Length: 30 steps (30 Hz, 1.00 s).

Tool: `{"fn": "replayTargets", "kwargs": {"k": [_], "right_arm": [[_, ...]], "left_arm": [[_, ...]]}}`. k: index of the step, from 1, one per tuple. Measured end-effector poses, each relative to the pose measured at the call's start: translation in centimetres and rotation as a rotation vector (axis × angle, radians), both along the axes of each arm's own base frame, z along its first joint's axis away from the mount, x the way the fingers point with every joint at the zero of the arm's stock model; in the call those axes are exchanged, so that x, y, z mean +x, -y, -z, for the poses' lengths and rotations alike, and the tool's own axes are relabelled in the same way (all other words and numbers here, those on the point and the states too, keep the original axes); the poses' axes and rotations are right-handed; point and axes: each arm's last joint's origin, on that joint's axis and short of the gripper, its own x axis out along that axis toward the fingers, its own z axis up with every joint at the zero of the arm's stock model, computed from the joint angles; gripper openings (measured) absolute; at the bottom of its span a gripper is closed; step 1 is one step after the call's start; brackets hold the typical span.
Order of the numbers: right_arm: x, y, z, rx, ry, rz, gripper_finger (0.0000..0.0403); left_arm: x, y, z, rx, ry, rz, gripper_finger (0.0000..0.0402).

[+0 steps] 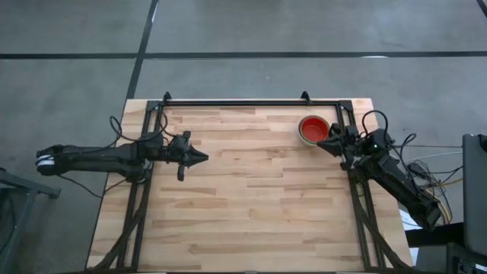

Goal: Nest bowls inside each other
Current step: Return to Home Position

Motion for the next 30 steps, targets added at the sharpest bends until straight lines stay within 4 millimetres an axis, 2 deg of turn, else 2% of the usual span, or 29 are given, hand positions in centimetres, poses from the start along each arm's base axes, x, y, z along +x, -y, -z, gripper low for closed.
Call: {"fn": "replayTargets", "kwargs": {"k": [7, 21, 30], "right_arm": [[0.1, 0.2, 0.6, -0.115, -0.012, 0.039, 0.0008], [0.3, 0.7, 2.5, -0.131, -0.109, 0.128, 0.0008], [0.3, 0.8, 2.5, -0.153, -0.117, 0.182, 0.0008]], "left_arm": [[0.0, 0.0, 0.0, 0.0, 0.0, 0.0, 0.0035], [0.0, 0.0, 0.0, 0.0, 0.0, 0.0, 0.0035], [0.0, 0.0, 0.0, 0.0, 0.0, -0.001, 0.0035]]}}
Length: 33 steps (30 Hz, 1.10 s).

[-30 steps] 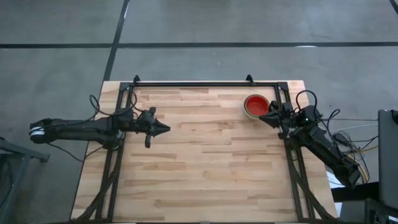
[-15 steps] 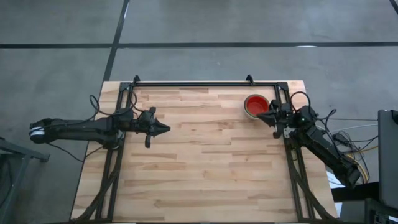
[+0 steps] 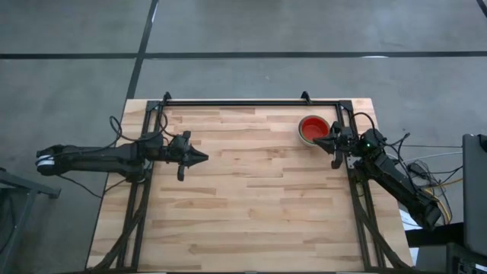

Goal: Nest bowls inside each other
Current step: Return to Home Position

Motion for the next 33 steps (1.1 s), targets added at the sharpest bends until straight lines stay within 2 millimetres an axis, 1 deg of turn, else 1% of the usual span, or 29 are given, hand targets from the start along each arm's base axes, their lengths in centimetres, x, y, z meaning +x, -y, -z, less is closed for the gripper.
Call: {"fn": "replayTargets", "kwargs": {"k": [33], "right_arm": [[0.0, -0.01, -0.01, 0.013, 0.003, -0.004, 0.0008]], "left_arm": [[0.0, 0.0, 0.0, 0.0, 0.0, 0.0, 0.0035]]}}
